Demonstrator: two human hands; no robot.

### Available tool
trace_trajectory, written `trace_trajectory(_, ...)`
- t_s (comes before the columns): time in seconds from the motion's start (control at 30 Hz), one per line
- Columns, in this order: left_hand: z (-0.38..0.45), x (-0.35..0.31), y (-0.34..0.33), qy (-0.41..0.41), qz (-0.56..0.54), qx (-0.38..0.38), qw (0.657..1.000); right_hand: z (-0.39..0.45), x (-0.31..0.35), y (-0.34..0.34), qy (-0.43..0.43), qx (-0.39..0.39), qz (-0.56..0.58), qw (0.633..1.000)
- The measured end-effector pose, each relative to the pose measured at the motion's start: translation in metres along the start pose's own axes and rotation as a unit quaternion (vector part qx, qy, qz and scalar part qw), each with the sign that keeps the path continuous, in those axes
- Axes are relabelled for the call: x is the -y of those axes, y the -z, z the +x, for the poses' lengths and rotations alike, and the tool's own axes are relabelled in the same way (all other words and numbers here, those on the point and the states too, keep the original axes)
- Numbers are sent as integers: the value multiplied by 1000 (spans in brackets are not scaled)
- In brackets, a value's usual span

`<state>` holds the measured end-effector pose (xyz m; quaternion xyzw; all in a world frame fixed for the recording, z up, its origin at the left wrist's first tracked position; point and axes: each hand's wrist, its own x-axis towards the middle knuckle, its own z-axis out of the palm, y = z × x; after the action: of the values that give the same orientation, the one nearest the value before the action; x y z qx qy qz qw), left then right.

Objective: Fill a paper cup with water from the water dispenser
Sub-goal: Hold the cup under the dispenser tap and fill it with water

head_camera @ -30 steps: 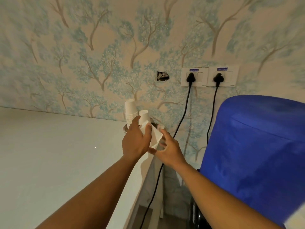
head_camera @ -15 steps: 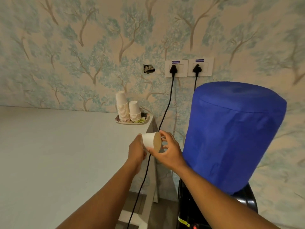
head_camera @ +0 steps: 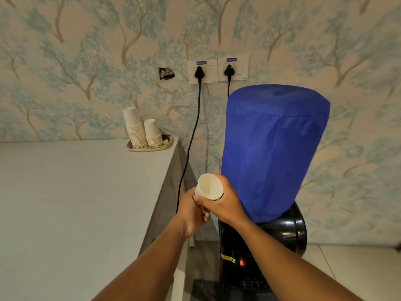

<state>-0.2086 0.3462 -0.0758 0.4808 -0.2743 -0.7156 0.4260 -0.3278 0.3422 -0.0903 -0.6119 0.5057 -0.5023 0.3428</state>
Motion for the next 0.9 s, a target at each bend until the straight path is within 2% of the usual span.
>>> trace_trajectory(0.17,0,23,-6,67,9,35,997,-30,-11,10,-56,-57,9,997)
trace_trajectory(0.3,0,43,-10,67,104,34,992,-52,-21,19,-84,-94,9,992)
trace_trajectory(0.4,3,59,-13,30,215,-4,976,-70,-31,26,-103,-124,3,987)
trace_trajectory(0.5,14,76,-12,-61,300,-6,952,-90,-46,32,-129,-141,-13,982)
trace_trajectory(0.57,24,88,-10,-119,375,15,919,-103,-59,38,-145,-147,-28,978)
trace_trajectory(0.73,38,106,-16,-212,551,31,806,-130,-90,49,-183,-162,-53,968)
trace_trajectory(0.8,42,116,-20,-248,599,34,761,-142,-105,51,-192,-161,-63,966)
trace_trajectory(0.9,48,132,-23,-279,634,47,719,-157,-123,52,-206,-149,-85,963)
